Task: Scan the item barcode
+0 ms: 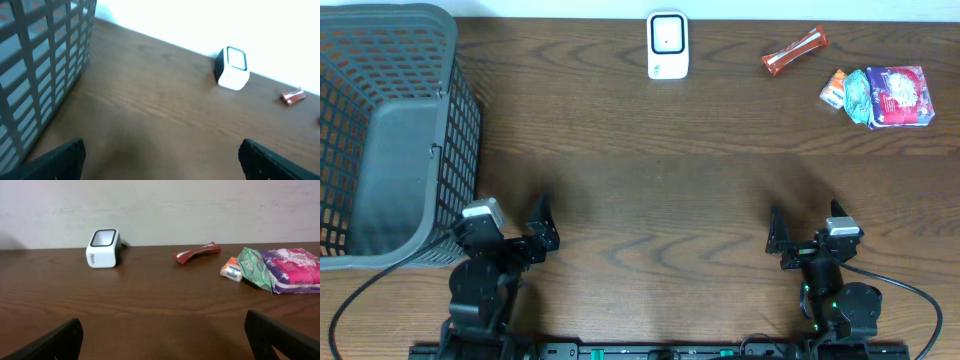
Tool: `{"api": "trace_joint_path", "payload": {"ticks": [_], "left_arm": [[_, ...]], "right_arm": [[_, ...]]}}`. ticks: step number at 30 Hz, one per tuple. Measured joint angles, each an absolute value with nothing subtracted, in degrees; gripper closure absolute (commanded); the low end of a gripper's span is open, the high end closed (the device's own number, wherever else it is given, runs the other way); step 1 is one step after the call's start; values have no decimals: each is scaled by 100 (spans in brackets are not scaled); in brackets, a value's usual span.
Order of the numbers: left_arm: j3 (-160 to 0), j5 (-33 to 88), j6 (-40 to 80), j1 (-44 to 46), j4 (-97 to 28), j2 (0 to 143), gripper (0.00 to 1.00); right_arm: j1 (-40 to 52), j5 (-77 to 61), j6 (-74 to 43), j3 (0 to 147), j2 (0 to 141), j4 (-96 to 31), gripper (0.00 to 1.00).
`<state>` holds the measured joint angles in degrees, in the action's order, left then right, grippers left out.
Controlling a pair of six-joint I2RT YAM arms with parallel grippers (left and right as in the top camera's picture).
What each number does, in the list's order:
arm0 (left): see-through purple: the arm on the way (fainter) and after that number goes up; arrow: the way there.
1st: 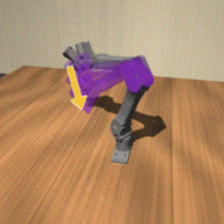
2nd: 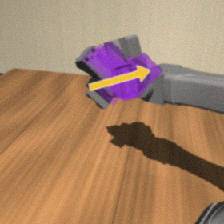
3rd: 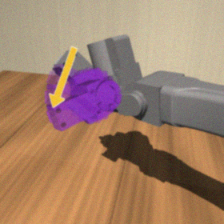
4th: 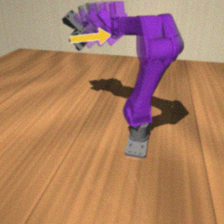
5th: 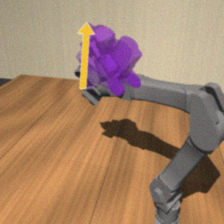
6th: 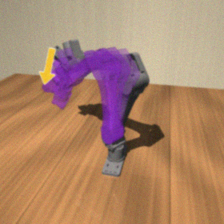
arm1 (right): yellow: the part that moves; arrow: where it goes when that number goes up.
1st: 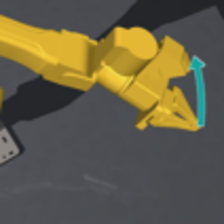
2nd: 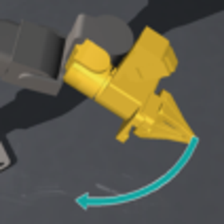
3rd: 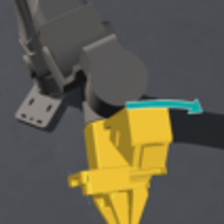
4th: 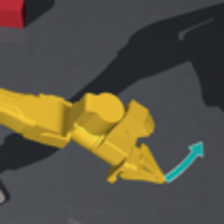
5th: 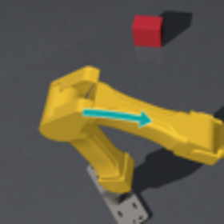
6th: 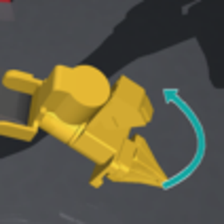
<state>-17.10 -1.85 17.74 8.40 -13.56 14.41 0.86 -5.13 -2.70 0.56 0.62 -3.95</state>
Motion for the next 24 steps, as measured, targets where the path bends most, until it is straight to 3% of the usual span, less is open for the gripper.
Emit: {"api": "trace_joint_path", "payload": {"ticks": [18, 24], "left_arm": [[-128, -185, 1339, 834, 797, 73, 2], [-36, 8, 812, 834, 956, 58, 2]], "right_arm": [[84, -513, -270, 56, 62, -397, 1], [86, -513, -270, 56, 62, -395, 1]]}}
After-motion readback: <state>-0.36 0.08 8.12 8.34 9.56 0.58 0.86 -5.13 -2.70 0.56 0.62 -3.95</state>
